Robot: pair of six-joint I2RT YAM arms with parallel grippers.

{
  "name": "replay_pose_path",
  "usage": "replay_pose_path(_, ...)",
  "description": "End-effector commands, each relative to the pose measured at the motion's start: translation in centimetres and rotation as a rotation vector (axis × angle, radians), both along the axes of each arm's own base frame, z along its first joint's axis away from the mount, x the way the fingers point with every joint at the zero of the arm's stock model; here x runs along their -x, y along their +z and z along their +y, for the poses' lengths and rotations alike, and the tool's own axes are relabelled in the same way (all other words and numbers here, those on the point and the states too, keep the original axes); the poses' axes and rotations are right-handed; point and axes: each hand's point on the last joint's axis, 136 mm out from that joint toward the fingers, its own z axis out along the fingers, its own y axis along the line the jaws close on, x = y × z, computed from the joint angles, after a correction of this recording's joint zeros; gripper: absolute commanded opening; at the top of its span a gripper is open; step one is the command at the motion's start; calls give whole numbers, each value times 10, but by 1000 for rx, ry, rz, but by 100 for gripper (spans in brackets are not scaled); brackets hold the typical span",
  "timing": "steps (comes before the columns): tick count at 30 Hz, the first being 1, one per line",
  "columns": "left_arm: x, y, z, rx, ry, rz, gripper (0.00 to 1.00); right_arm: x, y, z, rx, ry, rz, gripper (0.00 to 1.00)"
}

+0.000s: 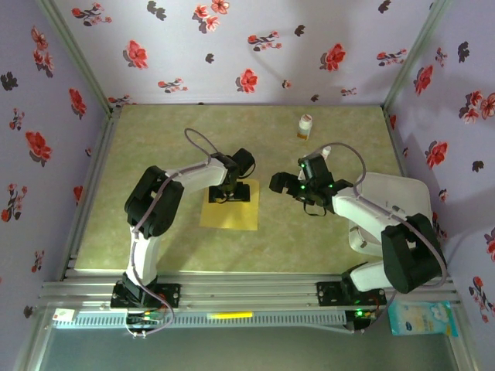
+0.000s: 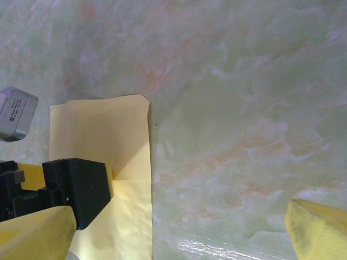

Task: Fold a paper plane with a square sheet of paper (pick it up from the middle)
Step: First fold the square sheet of paper in half at the center of the table.

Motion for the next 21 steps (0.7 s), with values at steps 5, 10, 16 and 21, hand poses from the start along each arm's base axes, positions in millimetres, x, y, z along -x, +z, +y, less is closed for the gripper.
replay_pose_path(5,8,-19,4,-33,-32,58,76,-7,9,2,-16,-16,-11,99)
replay_pose_path(10,1,-2,-3,1,-44,20,61,-8,9,0,-12,-28,-14,99)
replay_pose_path(16,-6,14,-10,53,-63,-46,43,-9,10,-8,22,-69,-24,99)
replay_pose_path(21,-9,25,-14,90,-64,-86,28,-9,14,-25,79,-133,-56,99)
